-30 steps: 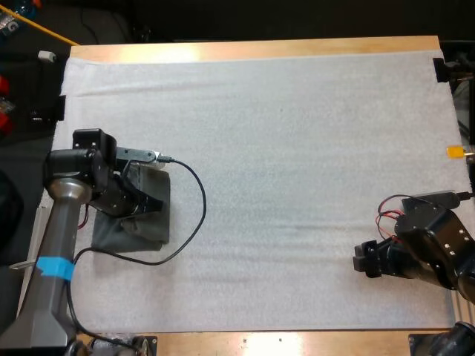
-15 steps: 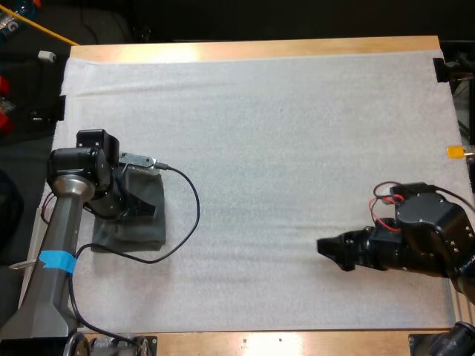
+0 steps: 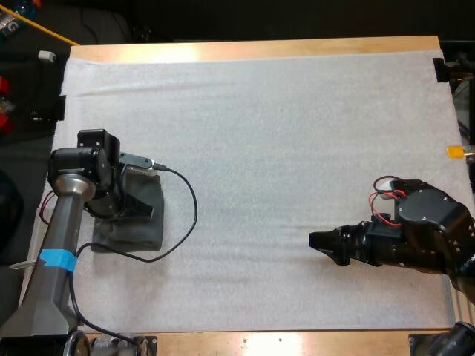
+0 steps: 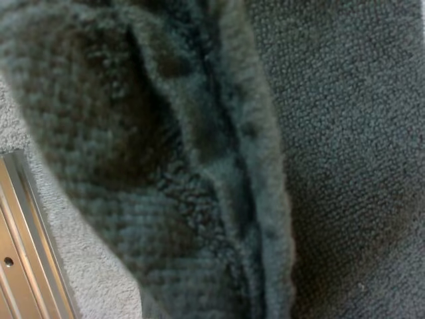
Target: Pick towel from pile, fold and stack
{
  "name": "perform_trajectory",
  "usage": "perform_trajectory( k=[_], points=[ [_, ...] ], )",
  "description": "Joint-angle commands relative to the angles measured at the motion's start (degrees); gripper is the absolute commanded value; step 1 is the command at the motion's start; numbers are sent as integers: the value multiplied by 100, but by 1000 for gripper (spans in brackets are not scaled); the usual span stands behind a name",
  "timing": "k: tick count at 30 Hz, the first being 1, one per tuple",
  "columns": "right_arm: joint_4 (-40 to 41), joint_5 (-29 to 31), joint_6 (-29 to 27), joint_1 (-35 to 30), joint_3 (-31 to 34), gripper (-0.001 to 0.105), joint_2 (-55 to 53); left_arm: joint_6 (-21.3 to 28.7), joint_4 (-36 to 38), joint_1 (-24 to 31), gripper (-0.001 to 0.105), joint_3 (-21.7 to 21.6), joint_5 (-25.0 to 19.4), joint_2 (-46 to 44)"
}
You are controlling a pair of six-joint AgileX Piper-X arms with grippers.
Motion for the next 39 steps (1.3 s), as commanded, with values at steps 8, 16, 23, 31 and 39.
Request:
perform_trajectory(
  k=[8,16,23,31,39],
  points=[
    [-14,-87,-20,-1,-21,74,-6,7,20,3,31,2,-146,-8],
    [-14,-87,-20,-1,-21,74,-6,-54,-85,3,55,2,-1744,-8],
    [24,-87,-20,-1,-21,74,-6,-257,-105,3,49,2,-1411,-50],
    [24,-87,-20,-1,-21,74,-6,-422,-158,258,49,27,238,-49],
    [24,-87,-20,-1,-21,74,-6,-434,-476,1004,49,324,1604,-35]
  ],
)
